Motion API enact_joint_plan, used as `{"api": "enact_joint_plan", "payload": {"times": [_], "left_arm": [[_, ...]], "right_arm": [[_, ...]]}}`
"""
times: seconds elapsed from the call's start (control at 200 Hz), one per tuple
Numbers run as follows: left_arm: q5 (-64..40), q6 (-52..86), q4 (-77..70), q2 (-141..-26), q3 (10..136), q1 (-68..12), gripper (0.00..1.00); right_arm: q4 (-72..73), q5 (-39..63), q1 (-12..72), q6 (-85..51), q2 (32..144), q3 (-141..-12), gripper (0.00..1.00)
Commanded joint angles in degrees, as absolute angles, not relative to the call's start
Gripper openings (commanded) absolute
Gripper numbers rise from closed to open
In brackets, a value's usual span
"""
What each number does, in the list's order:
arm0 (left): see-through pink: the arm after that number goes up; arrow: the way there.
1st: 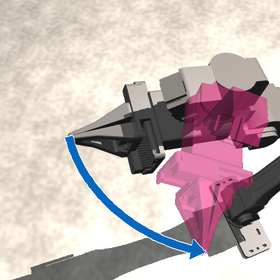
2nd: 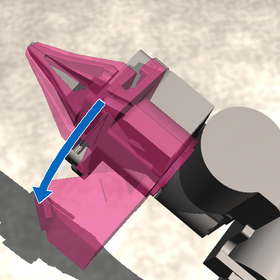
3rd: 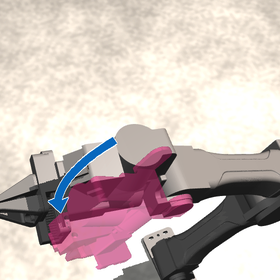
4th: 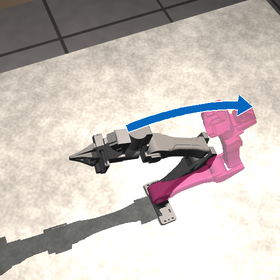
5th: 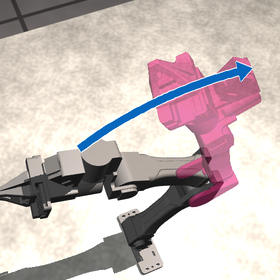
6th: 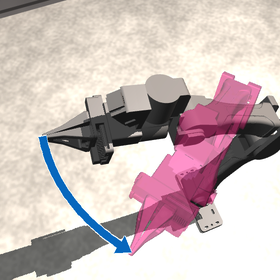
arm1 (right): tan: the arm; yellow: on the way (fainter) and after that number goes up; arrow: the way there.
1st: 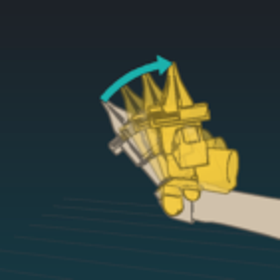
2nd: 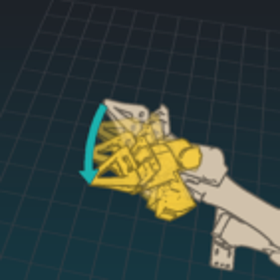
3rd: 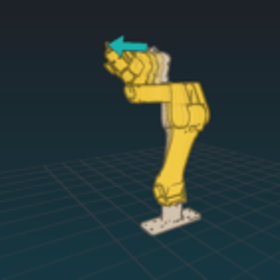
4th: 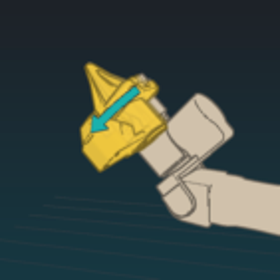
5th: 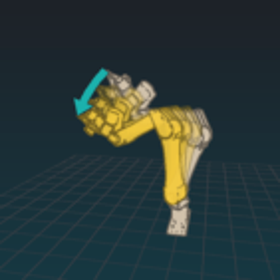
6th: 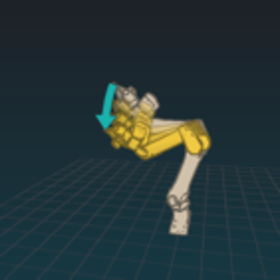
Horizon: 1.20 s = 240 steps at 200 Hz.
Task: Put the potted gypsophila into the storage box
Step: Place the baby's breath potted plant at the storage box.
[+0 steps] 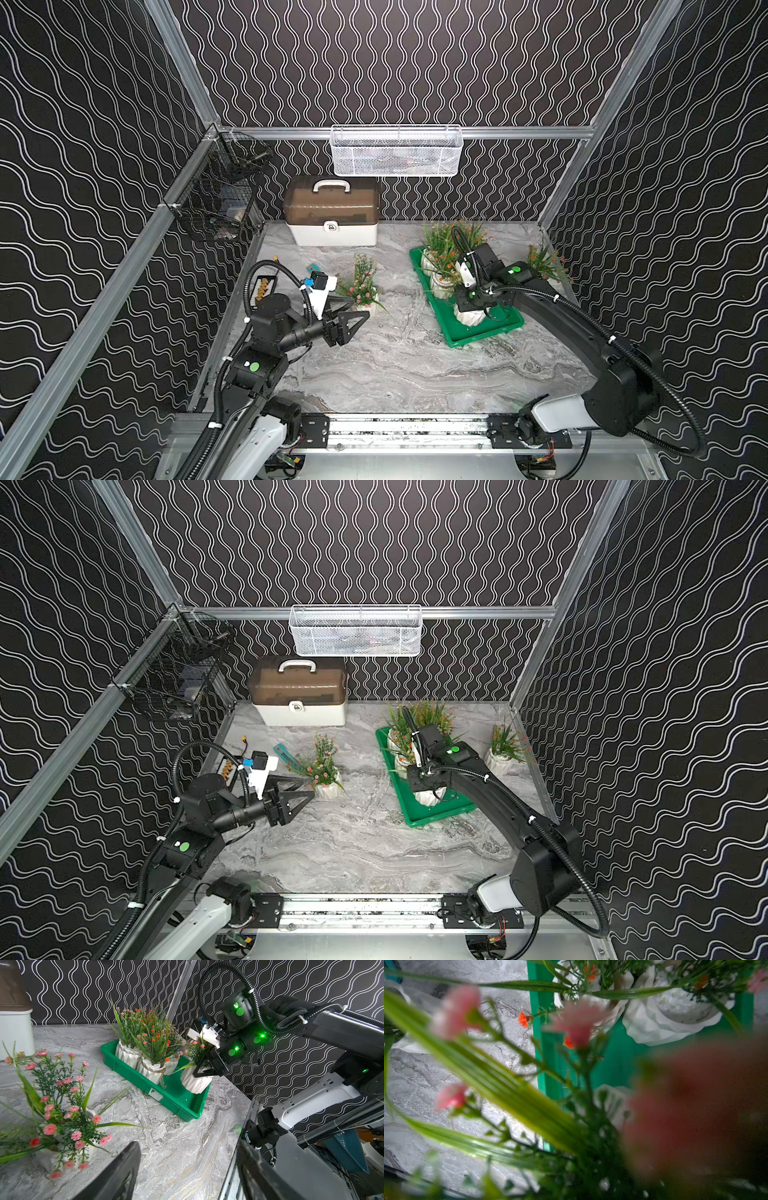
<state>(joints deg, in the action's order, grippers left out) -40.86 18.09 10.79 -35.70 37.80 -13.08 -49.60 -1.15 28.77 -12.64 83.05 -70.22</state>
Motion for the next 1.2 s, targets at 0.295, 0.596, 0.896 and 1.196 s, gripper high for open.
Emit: {"api": "enact_joint_plan", "payload": {"times": [0.295,0.596,0.896,1.196], "left_arm": [[-42.12,18.37,10.13,-36.75,37.86,-12.62,0.76],[-42.20,18.72,9.76,-37.13,37.79,-12.22,0.76],[-42.50,18.89,9.57,-37.42,37.77,-11.50,0.76],[-40.67,17.57,11.74,-35.85,37.97,-11.08,0.76]], "right_arm": [[-40.99,-0.16,28.83,-13.36,86.81,-67.69,0.00],[-36.68,-2.09,28.81,-11.98,88.79,-65.83,0.00],[-33.30,-2.76,28.82,-11.33,91.55,-65.38,0.00],[-30.19,-2.92,28.83,-12.56,94.48,-65.92,0.00]]}}
